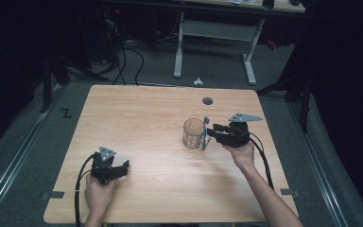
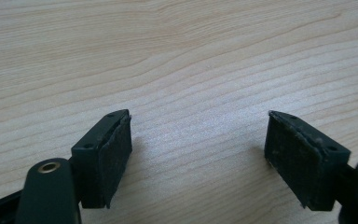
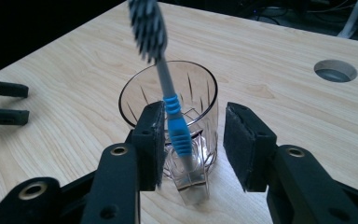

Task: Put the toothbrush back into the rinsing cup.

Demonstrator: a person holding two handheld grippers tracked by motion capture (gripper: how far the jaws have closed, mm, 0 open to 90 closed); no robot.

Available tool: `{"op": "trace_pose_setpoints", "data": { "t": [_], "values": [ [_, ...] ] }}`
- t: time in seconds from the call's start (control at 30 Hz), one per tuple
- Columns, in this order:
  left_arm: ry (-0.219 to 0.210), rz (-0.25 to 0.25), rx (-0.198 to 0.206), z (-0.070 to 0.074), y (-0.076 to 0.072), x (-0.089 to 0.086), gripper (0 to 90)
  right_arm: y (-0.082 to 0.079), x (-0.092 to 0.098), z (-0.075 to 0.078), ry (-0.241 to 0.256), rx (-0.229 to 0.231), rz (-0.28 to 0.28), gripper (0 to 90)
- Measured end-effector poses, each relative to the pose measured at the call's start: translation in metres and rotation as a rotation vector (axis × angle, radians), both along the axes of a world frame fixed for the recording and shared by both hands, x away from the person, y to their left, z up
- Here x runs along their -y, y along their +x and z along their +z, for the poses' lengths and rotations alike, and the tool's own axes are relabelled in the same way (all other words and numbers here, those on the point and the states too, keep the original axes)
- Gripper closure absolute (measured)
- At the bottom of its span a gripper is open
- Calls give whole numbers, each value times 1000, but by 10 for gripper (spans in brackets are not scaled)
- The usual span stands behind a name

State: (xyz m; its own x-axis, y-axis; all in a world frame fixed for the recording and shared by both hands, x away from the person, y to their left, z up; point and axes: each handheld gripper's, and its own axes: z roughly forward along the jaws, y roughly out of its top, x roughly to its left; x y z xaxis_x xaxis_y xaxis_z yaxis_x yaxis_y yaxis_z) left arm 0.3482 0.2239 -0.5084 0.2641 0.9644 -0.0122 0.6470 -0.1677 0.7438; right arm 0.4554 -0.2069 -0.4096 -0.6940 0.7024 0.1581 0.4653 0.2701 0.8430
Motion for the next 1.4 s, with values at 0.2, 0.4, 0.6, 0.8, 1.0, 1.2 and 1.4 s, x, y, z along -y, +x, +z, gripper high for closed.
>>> {"op": "trace_pose_setpoints", "data": {
  "t": [0.2, 0.4, 0.6, 0.8, 1.0, 1.2, 1.4],
  "values": [
    [0, 0, 0, 0, 0, 0, 235, -3, 4, 5, -10, 7, -12, 580],
    [0, 0, 0, 0, 0, 0, 235, -7, 10, 5, 9, 18, -37, 580],
    [0, 0, 0, 0, 0, 0, 235, -10, 18, 4, 5, 13, -55, 580],
    [0, 0, 0, 0, 0, 0, 235, -13, 23, 10, 19, 29, -61, 580],
    [0, 0, 0, 0, 0, 0, 235, -16, 27, 12, 25, 32, -70, 580],
    [0, 0, 0, 0, 0, 0, 235, -18, 29, 14, 27, 37, -71, 580],
    [0, 0, 0, 0, 0, 0, 235, -19, 34, 15, 40, 40, -84, 582]
  ]
}}
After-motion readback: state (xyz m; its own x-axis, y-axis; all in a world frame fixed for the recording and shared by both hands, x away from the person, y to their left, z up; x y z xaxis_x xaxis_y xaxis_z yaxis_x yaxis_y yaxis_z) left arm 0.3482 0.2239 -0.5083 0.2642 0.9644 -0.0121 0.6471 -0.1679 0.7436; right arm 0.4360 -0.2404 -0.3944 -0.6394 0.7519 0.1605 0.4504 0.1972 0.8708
